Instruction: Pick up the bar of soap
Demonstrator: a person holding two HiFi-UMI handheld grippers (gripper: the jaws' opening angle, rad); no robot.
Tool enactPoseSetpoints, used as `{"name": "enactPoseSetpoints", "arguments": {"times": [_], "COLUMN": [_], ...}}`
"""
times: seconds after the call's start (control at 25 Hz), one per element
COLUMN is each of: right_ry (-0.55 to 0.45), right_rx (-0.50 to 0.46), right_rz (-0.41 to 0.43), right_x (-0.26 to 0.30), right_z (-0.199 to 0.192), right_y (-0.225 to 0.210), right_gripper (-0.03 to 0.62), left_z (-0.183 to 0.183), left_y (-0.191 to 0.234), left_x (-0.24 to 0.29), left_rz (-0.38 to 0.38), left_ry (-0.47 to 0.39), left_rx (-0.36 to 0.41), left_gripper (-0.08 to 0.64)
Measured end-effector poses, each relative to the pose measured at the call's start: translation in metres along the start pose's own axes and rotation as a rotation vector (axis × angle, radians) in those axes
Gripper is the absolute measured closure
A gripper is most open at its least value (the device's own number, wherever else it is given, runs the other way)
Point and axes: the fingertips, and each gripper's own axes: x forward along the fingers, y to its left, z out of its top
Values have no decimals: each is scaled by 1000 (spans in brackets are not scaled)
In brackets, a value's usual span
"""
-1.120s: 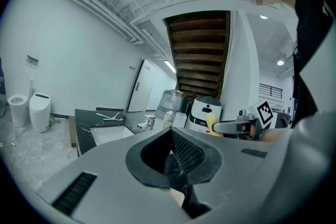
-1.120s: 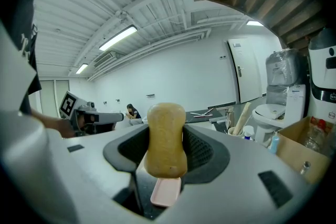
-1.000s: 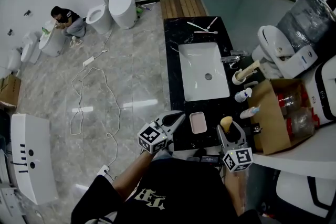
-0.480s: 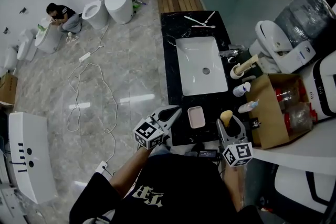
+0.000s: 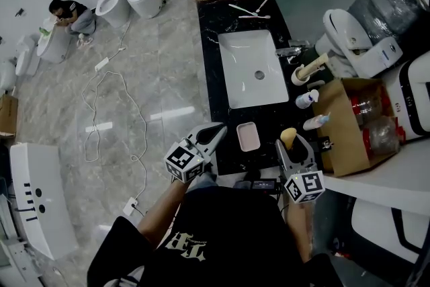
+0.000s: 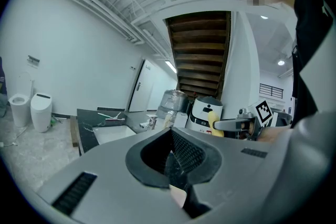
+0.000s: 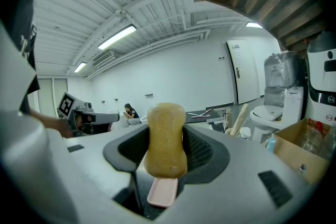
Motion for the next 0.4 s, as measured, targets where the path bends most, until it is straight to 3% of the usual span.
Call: {"name": "enactPoseSetpoints", "arguments": {"times": [0.4], "right_ry": [-15], "right_rx": [-35], "right_rz": [0], "right_x": [8], "right_z": [10], "right_y": [-7], "right_gripper": [390], "left_z": [6], "left_y": [10], "left_x": [3], "left_rz": [9], "left_ry": [-21], "left_rx": [22], "left_gripper": [552]}}
